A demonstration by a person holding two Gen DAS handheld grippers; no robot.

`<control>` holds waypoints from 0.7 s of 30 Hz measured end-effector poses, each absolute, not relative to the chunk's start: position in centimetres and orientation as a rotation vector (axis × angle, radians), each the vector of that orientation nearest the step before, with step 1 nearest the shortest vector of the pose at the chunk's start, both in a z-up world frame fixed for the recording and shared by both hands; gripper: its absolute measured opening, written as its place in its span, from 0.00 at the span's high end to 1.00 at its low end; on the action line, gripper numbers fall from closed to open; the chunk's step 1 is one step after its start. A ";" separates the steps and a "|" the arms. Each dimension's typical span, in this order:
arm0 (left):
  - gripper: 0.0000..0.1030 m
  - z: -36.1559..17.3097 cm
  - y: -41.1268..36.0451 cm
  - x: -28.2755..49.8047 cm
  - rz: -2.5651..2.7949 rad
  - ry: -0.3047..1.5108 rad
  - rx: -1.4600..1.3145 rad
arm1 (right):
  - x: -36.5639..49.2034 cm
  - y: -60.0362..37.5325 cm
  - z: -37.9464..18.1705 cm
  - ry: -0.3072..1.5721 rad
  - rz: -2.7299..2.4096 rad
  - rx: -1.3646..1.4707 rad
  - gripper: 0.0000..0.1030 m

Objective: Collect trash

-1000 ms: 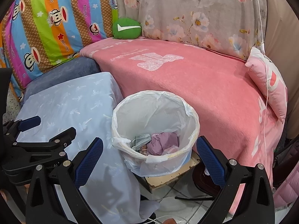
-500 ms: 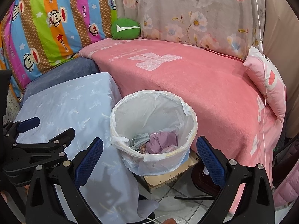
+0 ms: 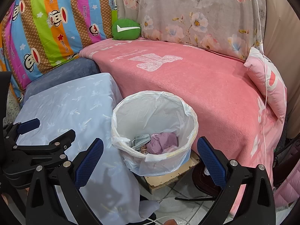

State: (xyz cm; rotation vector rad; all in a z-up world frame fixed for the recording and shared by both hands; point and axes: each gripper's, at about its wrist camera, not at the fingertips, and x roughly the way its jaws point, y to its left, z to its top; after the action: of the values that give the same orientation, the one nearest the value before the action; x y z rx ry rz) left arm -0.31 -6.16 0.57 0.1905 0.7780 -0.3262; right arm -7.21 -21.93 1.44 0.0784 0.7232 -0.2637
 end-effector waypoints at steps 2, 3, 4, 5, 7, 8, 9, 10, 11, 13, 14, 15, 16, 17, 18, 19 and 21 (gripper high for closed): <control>0.07 0.6 -6.2 -0.3 -0.327 0.777 0.190 | -7.2 -21.9 1.4 0.723 -0.265 0.079 0.06; 0.07 0.6 -6.1 -0.3 -0.327 0.778 0.190 | -7.2 -21.9 1.4 0.723 -0.265 0.080 0.06; 0.07 0.6 -6.1 -0.3 -0.329 0.778 0.190 | -7.2 -21.9 1.4 0.723 -0.263 0.080 0.06; 0.07 0.6 -6.1 -0.4 -0.328 0.776 0.191 | -7.2 -21.9 1.4 0.724 -0.264 0.079 0.06; 0.07 0.6 -6.1 -0.3 -0.328 0.777 0.190 | -7.2 -21.9 1.4 0.723 -0.264 0.078 0.06; 0.07 0.6 -6.2 -0.3 -0.326 0.777 0.190 | -7.3 -21.9 1.5 0.723 -0.264 0.078 0.06; 0.07 0.6 -6.2 -0.3 -0.327 0.778 0.190 | -7.2 -21.8 1.5 0.724 -0.265 0.078 0.06; 0.07 0.6 -6.2 -0.3 -0.326 0.777 0.191 | -7.2 -21.8 1.5 0.724 -0.265 0.078 0.06; 0.07 0.5 -6.1 -0.4 -0.327 0.778 0.192 | -7.2 -21.8 1.5 0.723 -0.265 0.078 0.06; 0.07 0.5 -6.1 -0.4 -0.328 0.778 0.191 | -7.2 -21.8 1.5 0.724 -0.265 0.078 0.06; 0.07 0.5 -6.1 -0.4 -0.328 0.778 0.191 | -7.2 -21.8 1.5 0.723 -0.266 0.078 0.06; 0.07 0.5 -6.1 -0.4 -0.328 0.778 0.191 | -7.3 -21.8 1.5 0.723 -0.267 0.078 0.06; 0.07 0.6 -6.1 -0.4 -0.327 0.778 0.190 | -7.2 -21.8 1.5 0.723 -0.265 0.079 0.06; 0.07 0.6 -6.2 -0.4 -0.328 0.779 0.189 | -7.2 -21.8 1.5 0.723 -0.265 0.079 0.06; 0.07 0.5 -6.2 -0.4 -0.328 0.779 0.189 | -7.3 -21.8 1.5 0.723 -0.265 0.079 0.06; 0.07 0.5 -6.2 -0.5 -0.327 0.778 0.190 | -7.3 -21.8 1.5 0.723 -0.265 0.078 0.06; 0.07 0.5 -6.2 -0.5 -0.328 0.779 0.190 | -7.3 -21.8 1.5 0.723 -0.265 0.078 0.06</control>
State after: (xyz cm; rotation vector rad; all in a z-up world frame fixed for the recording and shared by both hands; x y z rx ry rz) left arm -0.45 -6.21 0.51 0.1896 0.7792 -0.3283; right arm -7.30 -21.77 1.49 0.0776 0.7235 -0.2651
